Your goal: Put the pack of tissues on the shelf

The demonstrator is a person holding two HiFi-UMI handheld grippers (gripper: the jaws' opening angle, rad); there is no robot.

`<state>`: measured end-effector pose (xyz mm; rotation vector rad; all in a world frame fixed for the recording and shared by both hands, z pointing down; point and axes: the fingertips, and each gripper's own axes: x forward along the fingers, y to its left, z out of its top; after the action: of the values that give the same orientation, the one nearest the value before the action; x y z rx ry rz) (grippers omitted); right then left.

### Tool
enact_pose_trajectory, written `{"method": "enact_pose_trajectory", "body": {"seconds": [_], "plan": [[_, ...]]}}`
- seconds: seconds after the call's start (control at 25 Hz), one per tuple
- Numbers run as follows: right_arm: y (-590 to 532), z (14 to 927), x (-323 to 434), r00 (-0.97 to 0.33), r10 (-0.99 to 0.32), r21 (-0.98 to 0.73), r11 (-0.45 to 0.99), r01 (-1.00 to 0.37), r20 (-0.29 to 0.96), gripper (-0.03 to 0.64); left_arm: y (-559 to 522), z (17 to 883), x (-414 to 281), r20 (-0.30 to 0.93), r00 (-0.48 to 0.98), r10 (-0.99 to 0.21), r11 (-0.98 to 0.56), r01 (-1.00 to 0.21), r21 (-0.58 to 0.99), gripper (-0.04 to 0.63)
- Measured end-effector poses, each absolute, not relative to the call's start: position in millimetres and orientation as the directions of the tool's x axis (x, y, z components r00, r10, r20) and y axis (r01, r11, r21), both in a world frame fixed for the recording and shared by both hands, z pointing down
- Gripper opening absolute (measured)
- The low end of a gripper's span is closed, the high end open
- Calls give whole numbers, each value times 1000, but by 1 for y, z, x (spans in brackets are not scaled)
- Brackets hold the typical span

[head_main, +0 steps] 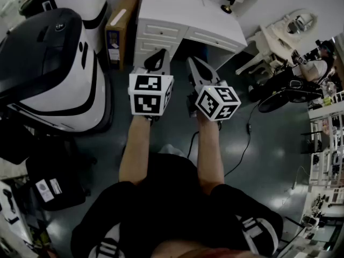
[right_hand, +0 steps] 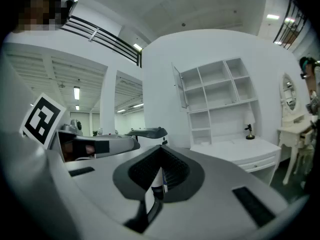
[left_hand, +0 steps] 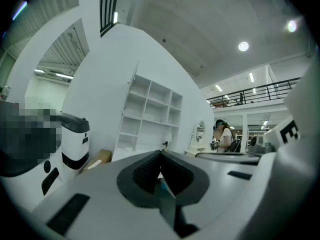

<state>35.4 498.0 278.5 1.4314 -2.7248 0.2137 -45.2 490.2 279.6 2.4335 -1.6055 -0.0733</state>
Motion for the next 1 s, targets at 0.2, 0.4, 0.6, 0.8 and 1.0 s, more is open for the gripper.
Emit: {"method": "enact_pose_trajectory", "body": {"seconds": [0.2, 0.4, 0.6, 0.8, 1.0], "plan": [[495, 278, 37, -543, -831, -104, 534, -839, 121, 18, 491, 277, -46, 93, 410, -907, -382, -896, 225, 11], [499, 283, 28, -558, -820, -114, 547, -830, 128, 18, 492, 276, -55, 89, 405, -910, -374, -895, 244, 11], [502, 293, 31, -550, -822, -123, 537, -835, 148, 20, 491, 287, -58, 106, 404, -909, -366, -892, 266, 11], [494, 303, 35, -559, -813, -139, 542, -829, 165, 18, 480, 300, -53, 133, 407, -904, -363, -893, 266, 11], [482, 304, 34, -587, -796, -181, 561, -808, 151, 19, 477, 308, -48, 160, 404, -901, -359, -899, 251, 11]]}}
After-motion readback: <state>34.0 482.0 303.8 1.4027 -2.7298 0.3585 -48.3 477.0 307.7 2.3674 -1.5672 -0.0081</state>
